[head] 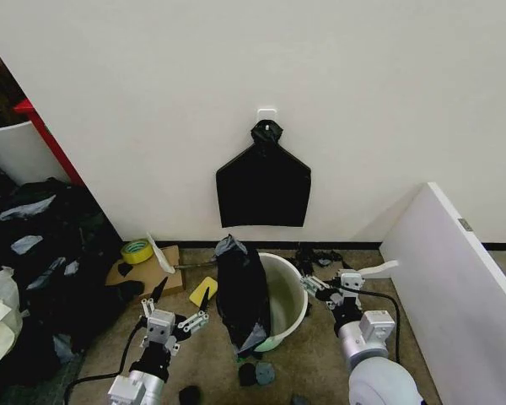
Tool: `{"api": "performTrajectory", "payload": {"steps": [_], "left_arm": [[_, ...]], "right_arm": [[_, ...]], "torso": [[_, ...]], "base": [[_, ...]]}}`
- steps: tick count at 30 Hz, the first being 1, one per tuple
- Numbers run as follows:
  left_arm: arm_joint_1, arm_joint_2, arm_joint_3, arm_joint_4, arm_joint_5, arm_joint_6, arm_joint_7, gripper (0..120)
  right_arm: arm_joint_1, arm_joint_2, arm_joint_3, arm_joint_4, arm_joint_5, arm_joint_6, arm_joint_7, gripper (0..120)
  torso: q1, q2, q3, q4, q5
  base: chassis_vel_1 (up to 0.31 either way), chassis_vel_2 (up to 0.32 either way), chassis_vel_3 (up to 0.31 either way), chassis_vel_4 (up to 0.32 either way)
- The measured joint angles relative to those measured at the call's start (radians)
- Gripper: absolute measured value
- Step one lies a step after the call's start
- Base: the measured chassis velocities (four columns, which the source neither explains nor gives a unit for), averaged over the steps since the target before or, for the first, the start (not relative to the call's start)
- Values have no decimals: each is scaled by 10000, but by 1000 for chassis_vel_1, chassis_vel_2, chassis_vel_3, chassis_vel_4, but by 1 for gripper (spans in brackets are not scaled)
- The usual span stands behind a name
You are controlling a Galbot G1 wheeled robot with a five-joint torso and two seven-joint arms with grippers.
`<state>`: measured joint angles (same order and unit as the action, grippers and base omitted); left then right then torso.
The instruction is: Place the garbage bag over the trash bin.
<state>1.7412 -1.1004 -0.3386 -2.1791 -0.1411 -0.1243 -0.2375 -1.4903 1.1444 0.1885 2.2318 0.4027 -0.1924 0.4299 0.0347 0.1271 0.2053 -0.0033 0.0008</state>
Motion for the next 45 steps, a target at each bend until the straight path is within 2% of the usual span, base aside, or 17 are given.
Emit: {"api": "performTrajectory", "payload": {"steps": [4,5,8,13,16,20,21,26,30,37,43,45], "left_arm": [[-825,60,285,289,-471,1039,-368,100],[-825,60,285,289,-471,1039,-368,100],[-1525,219,557,491,-1287,1723,-361,100],[-2709,560,954,1003,-2161,1965,172,100],[-3290,700,1508,1124,-2522,2621,118,100],[-3790,598,2296,1130,-3009,4237,-726,99],[-3790,598,2296,1130,-3009,4237,-726,99],[-4153,295,2741,1306,-3369,5331,-1681,99],[-4423,88,2976,1558,-3526,5582,-1969,99],[-5069,-274,3278,1932,-4551,6217,-2697,95],[-5336,-366,3348,2110,-5051,6607,-3367,71],[-5363,-388,3358,2148,-5093,6629,-3429,68]], "right_arm": [[-201,-141,51,199,13,8,-43,100],[-201,-141,51,199,13,8,-43,100],[-351,-107,74,342,-72,-12,-46,100],[-490,1,82,363,-279,-53,-53,100],[-580,20,105,476,-361,-125,-53,100],[-738,49,185,583,-424,-194,-47,100],[-738,49,185,583,-424,-194,-47,100],[-927,110,256,596,-494,-199,-35,100],[-957,125,263,607,-500,-196,-30,100],[-956,153,224,591,-530,-172,-28,100],[-840,166,172,488,-538,-163,-27,100],[-831,163,170,484,-534,-163,-27,100]], "torso": [[0,0,0,0,-2],[0,0,0,0,-2],[0,0,0,1,-1],[0,0,0,-1,-1],[0,0,0,-1,-2],[0,0,0,0,-3],[0,0,0,0,-3],[0,0,0,1,-1],[0,0,0,1,-1],[0,0,0,0,-1],[0,0,0,1,0],[0,0,0,2,-1]], "base": [[0,0,0,0],[0,0,0,0],[0,0,0,0],[0,0,0,0],[0,0,0,0],[0,0,0,0],[0,0,0,0],[0,0,0,0],[0,0,0,0],[0,0,0,0],[0,0,0,0],[0,0,0,0]]}}
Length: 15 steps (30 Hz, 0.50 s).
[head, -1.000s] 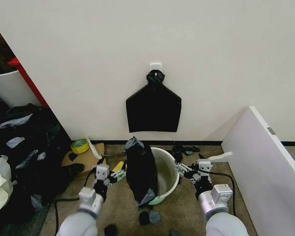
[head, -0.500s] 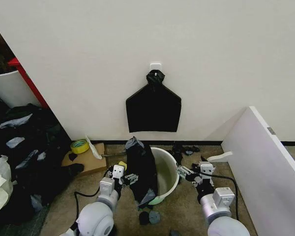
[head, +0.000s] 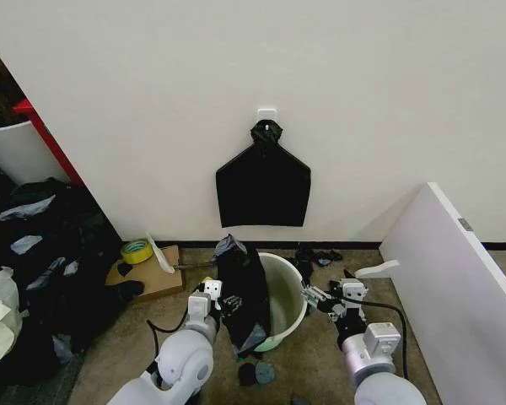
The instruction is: Place the garbage bag over the trash bin.
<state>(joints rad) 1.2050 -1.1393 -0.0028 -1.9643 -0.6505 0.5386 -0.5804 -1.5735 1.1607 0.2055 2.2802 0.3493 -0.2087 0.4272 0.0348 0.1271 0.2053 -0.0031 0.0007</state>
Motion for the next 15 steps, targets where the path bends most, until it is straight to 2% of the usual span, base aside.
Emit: {"api": "performTrajectory", "payload": {"steps": [6,7,14,15], "left_arm": [[-187,-383,65,323,-206,1,-441,43],[-187,-383,65,323,-206,1,-441,43],[-269,-494,65,460,-190,-205,-562,13],[-269,-494,65,460,-190,-205,-562,13]], "right_arm": [[102,54,-37,-161,13,32,0,100],[102,54,-37,-161,13,32,0,100],[155,62,-103,-269,12,58,0,100],[155,62,-103,-269,12,58,0,100]], "torso": [[0,2,-1,-1,0],[0,2,-1,-1,0],[0,2,-1,-1,0],[0,2,-1,-1,0]], "base": [[0,0,0,0],[0,0,0,0],[0,0,0,0],[0,0,0,0]]}}
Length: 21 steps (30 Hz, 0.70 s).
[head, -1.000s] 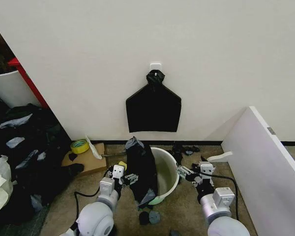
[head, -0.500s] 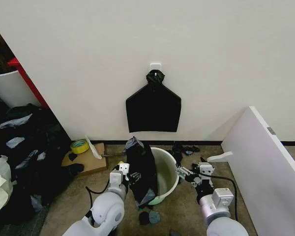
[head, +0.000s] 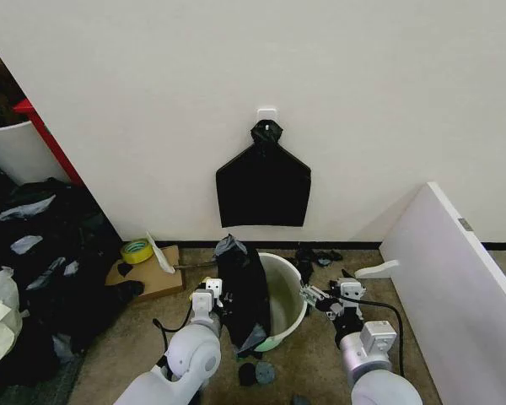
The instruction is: Place the garbage bag over the trash bin.
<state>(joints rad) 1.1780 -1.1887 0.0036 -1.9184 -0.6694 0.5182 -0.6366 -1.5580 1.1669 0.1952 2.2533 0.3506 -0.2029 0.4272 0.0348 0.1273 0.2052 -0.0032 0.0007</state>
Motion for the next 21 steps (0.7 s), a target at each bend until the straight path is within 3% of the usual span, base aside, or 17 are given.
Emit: {"api": "performTrajectory", "payload": {"steps": [3,12,21], "left_arm": [[2,-91,0,53,46,-110,-21,5],[-56,-141,9,152,-213,-531,-206,5],[137,-39,-64,-321,255,-1770,416,4]], "right_arm": [[8,-1,-37,-9,0,3,0,100],[-94,-3,-49,168,-3,3,0,100],[-271,-279,76,1307,148,-333,-183,100]], "torso": [[-1,0,-1,-1,-2],[-2,0,0,-1,-1],[-1,-1,1,0,0]], "base": [[0,0,0,0],[0,0,0,0],[0,0,0,0]]}}
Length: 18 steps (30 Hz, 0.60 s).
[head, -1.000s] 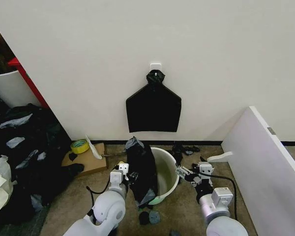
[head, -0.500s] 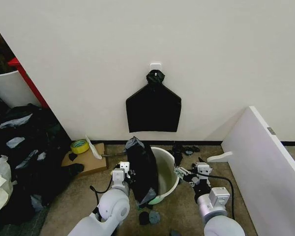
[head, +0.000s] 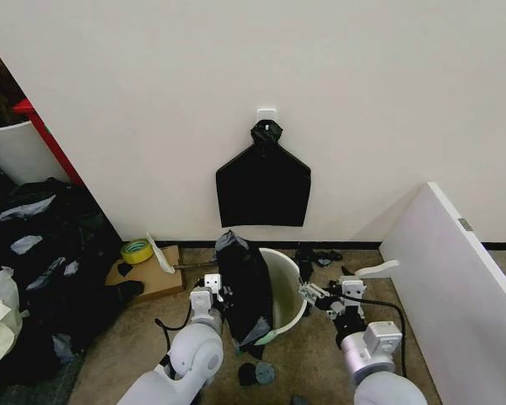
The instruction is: Place the garbage bag over the trash bin.
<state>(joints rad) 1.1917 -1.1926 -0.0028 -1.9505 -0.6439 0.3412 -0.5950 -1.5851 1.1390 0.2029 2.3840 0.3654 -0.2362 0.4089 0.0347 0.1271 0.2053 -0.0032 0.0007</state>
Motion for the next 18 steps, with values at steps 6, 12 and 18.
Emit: {"api": "performTrajectory", "payload": {"steps": [6,12,18], "left_arm": [[339,356,-285,-673,272,-694,793,4],[336,545,-245,-1125,546,-935,1107,4],[-61,617,262,-1339,908,-1056,1267,4]], "right_arm": [[-271,-287,-99,900,-154,-405,-813,100],[-142,-576,-101,1207,-134,-1198,-1387,100],[262,-542,193,1208,414,-2063,-1393,100]], "torso": [[0,0,0,0,1],[0,0,0,5,1],[2,0,-1,-4,4]], "base": [[0,0,0,0],[0,0,0,0],[0,0,0,0]]}}
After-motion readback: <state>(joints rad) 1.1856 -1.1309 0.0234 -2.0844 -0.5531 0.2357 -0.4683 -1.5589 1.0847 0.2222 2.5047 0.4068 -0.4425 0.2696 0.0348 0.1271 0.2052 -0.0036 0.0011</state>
